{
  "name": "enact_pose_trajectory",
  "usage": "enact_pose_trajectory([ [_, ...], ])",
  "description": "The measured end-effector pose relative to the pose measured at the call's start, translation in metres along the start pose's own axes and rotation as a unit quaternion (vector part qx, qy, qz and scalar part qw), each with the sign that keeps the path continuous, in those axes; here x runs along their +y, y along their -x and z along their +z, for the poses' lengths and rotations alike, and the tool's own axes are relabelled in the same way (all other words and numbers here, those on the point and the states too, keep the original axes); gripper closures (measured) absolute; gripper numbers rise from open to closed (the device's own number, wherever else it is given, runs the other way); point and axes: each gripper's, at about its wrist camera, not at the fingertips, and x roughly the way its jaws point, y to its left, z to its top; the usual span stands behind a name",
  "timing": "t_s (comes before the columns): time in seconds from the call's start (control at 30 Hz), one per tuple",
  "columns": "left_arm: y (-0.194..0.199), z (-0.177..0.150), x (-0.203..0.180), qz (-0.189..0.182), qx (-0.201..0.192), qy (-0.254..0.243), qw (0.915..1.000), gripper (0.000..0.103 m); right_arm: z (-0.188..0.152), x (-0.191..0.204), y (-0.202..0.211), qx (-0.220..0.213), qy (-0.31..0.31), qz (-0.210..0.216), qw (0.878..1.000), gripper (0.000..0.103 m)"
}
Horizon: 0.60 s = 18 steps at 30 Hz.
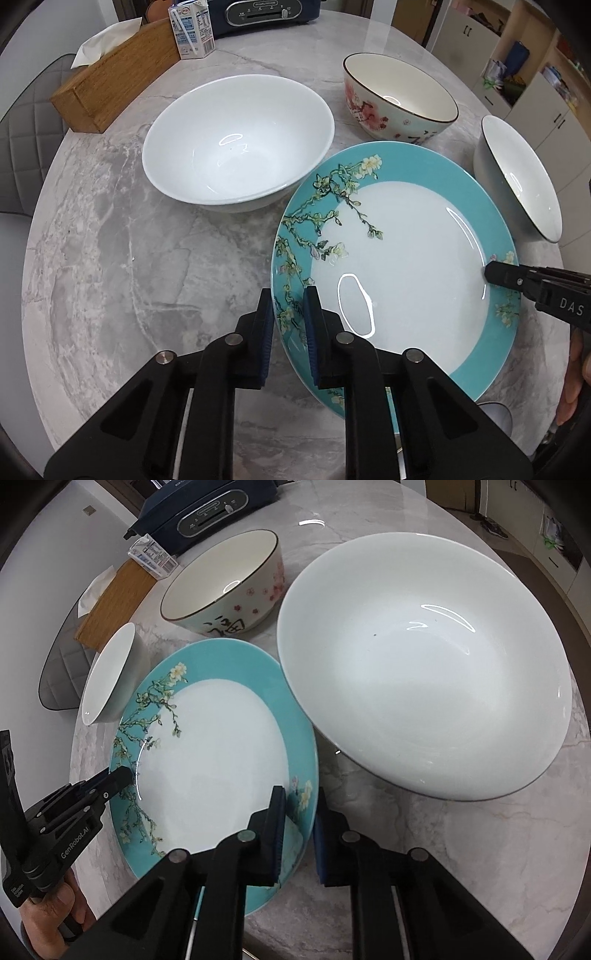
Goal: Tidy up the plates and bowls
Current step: 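Lift the deep teal plate with both tools and carry it over the stack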
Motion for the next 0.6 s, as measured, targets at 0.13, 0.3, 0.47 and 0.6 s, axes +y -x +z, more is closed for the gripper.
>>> enact_pose_trajectory([
  [0.13,0.008,-0.011,-0.004,0.009,-0.002,-0.007,0.9999,0.088,0.000,0.009,0.004,-0.008,0.014,-0.003,1.000,0.088],
  [0.3,0.028,-0.016,-0.003,0.014,-0.024,-0.010,0.9996,0.088,-0.002,0.016,0.017,-0.023,0.028,-0.007,0.999,0.087],
  [0.47,0.050,-0.025,-0.001,0.001,-0.029,-0.008,0.9996,0.088,-0.009,0.017,0.033,-0.029,0.030,0.001,0.999,0.088],
  [0.6,0.077,-0.035,-0.006,0.000,-0.040,-0.013,0.9991,0.088,-0.019,0.024,0.053,-0.040,0.041,0.002,0.998,0.088],
])
